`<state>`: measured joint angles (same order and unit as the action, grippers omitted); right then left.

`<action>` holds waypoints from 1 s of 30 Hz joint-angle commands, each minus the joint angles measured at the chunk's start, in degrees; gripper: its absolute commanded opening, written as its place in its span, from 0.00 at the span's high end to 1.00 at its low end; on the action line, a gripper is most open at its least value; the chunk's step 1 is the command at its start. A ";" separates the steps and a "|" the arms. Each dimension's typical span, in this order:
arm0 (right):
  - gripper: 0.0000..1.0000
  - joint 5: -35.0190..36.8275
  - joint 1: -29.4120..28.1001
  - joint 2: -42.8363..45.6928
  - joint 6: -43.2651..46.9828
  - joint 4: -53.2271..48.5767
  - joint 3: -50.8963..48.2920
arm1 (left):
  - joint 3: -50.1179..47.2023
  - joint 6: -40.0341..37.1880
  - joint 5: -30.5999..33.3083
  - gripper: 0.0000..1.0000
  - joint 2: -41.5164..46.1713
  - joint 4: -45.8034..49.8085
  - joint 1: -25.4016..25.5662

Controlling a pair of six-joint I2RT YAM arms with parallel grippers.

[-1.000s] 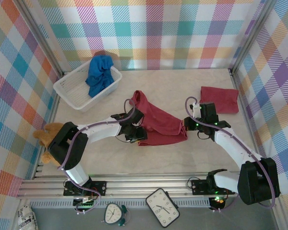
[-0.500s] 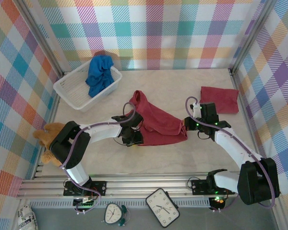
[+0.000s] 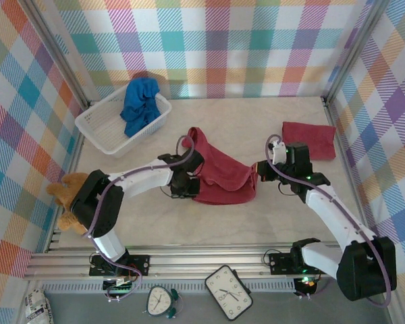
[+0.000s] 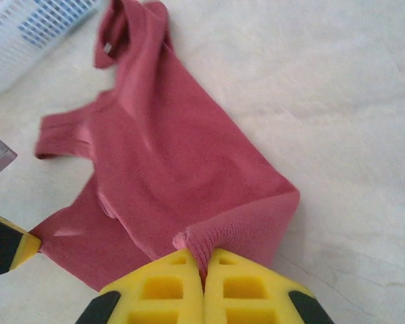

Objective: Fold and stack the tank tops

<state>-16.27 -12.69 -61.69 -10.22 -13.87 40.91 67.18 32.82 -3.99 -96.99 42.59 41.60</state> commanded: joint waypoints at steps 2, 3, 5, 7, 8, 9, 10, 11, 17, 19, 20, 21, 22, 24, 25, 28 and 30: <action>1.00 -1.72 0.52 4.23 -2.01 3.42 7.33 | 13.22 -6.97 11.39 1.00 9.12 18.90 -0.97; 1.00 -1.12 0.69 5.03 -2.38 3.46 8.80 | 16.35 -8.12 12.95 1.00 10.47 21.45 -1.36; 1.00 0.01 0.81 6.88 -3.02 4.42 12.45 | 23.69 -10.76 15.69 1.00 13.02 26.42 -2.85; 1.00 0.54 0.82 8.01 -3.34 5.71 15.83 | 30.57 -13.56 17.49 1.00 14.63 29.93 -4.23; 1.00 0.41 0.82 8.60 -3.27 6.73 17.85 | 35.06 -15.06 18.91 1.00 15.18 31.53 -4.89; 1.00 0.07 0.82 9.06 -3.29 7.81 19.39 | 38.65 -16.48 20.43 1.00 15.35 32.77 -5.40; 1.00 -0.16 0.82 9.30 -3.48 8.39 21.31 | 43.16 -18.09 21.99 1.00 15.22 34.35 -6.08; 1.00 -0.33 0.82 9.57 -3.45 9.11 23.19 | 48.03 -19.54 23.57 1.00 14.79 35.84 -6.67; 1.00 0.38 0.78 10.26 -4.87 10.62 32.69 | 74.58 -25.45 29.99 1.00 10.09 44.53 -7.80; 1.00 0.99 0.75 10.84 -5.91 11.16 33.87 | 76.76 -26.06 30.01 1.00 10.50 44.33 -7.79; 1.00 0.73 0.79 11.12 -6.20 11.50 34.39 | 76.68 -26.30 29.60 1.00 11.19 43.53 -7.78; 1.00 0.27 0.78 11.20 -6.43 11.35 34.90 | 76.61 -26.48 29.25 1.00 11.64 42.96 -7.81; 1.00 -0.40 0.77 11.33 -6.56 11.47 35.56 | 76.65 -26.58 28.97 1.00 12.11 42.42 -7.77; 1.00 -1.60 0.81 11.68 -6.78 11.53 36.70 | 76.48 -26.96 29.79 1.00 12.88 41.44 -7.83; 1.00 -2.41 0.79 11.68 -7.09 11.74 37.23 | 76.46 -27.23 30.36 1.00 13.27 40.77 -7.79; 1.00 -3.82 0.75 12.26 -8.50 12.50 38.23 | 75.88 -28.38 30.20 1.00 13.85 38.01 -7.82; 1.00 -4.20 0.73 12.37 -9.09 12.51 38.48 | 75.99 -29.14 31.17 1.00 13.76 36.92 -7.79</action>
<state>-18.90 -12.32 -50.41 -17.30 -4.91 76.99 143.04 6.13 24.36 -84.33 82.41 34.30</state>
